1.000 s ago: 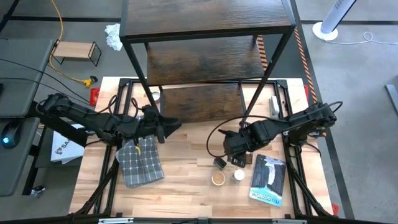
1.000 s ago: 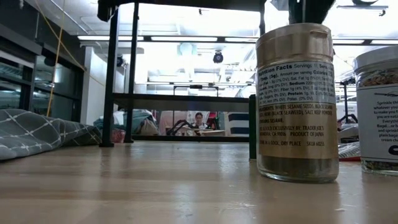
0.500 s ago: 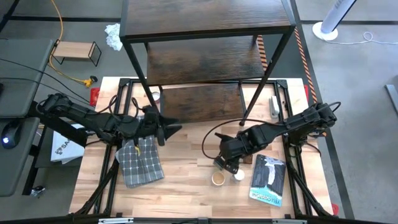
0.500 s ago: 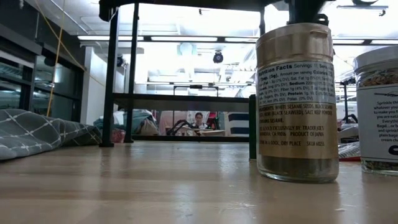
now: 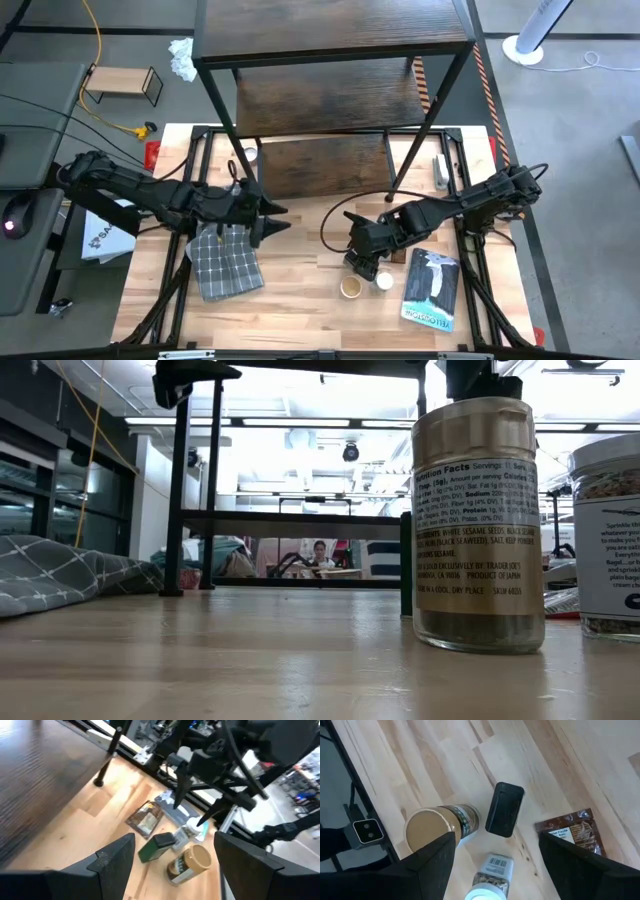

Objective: Shelf spices
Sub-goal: Put the gold seasoning bottle on the shelf

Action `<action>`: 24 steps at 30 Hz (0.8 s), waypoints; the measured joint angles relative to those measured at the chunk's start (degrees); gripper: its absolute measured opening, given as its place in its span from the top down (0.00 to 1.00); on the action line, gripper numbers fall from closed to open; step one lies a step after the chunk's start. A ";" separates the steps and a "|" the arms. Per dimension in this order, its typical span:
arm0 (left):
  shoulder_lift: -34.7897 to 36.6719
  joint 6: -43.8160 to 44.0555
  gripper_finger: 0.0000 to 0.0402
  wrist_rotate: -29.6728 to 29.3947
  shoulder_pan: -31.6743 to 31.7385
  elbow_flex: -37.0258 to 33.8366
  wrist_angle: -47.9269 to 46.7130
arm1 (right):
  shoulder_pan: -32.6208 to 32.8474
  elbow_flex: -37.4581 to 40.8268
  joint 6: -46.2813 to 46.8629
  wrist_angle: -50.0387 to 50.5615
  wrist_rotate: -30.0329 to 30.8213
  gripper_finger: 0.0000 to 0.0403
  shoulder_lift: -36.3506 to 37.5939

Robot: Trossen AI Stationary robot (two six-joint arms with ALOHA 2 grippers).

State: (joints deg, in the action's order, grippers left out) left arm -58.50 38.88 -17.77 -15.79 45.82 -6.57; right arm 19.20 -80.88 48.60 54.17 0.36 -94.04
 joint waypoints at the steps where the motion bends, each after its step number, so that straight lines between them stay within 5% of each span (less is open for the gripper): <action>1: 0.00 -0.18 0.33 0.65 0.26 0.00 0.71 | 0.09 0.00 -0.14 0.00 -0.27 0.30 0.00; 9: 0.00 -4.95 0.33 5.69 1.17 0.02 6.17 | 1.18 -0.04 -7.32 0.11 -4.97 0.30 0.00; 17: -1.47 1.40 0.33 5.50 0.57 0.02 -1.42 | 1.60 -0.04 -13.52 -1.35 -3.27 0.30 0.00; 24: -7.94 -4.52 0.35 8.38 -3.20 4.55 -12.85 | 3.15 -0.07 -21.45 -9.78 -1.52 0.30 -2.53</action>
State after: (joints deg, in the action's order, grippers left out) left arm -66.44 34.36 -9.39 -19.00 50.38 -19.42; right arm 22.35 -80.95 27.15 44.39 -1.16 -96.57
